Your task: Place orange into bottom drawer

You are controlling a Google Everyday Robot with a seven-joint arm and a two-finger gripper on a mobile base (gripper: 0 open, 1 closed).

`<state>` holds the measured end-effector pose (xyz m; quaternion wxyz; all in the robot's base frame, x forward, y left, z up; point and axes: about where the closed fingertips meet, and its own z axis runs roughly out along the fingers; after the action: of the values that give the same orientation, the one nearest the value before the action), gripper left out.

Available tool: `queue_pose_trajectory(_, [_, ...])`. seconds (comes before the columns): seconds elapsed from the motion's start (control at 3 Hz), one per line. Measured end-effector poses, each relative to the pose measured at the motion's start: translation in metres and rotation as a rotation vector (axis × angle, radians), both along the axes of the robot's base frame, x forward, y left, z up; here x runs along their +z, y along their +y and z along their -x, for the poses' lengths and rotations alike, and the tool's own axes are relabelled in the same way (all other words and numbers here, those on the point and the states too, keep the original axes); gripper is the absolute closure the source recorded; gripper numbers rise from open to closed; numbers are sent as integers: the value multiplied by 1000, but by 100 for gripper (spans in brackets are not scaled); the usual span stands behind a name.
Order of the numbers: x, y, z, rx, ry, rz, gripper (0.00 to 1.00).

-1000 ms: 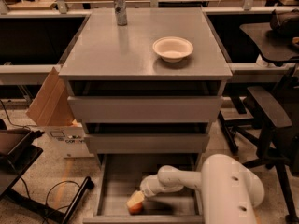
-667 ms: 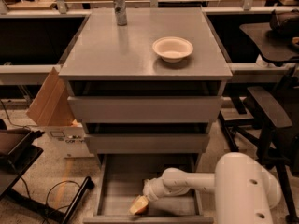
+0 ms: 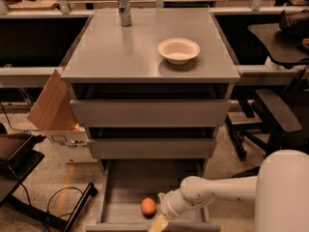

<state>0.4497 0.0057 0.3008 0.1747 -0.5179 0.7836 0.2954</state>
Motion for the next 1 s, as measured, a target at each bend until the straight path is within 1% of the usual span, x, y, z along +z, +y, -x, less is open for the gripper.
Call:
queue_pose_trajectory(0.33, [44,-28,8,31,2,86,0])
queue_pose_trajectory(0.67, [44,-28,8,31,2,86,0])
queue_pose_trajectory(1.0, [59,-43,21,14,7,154,0])
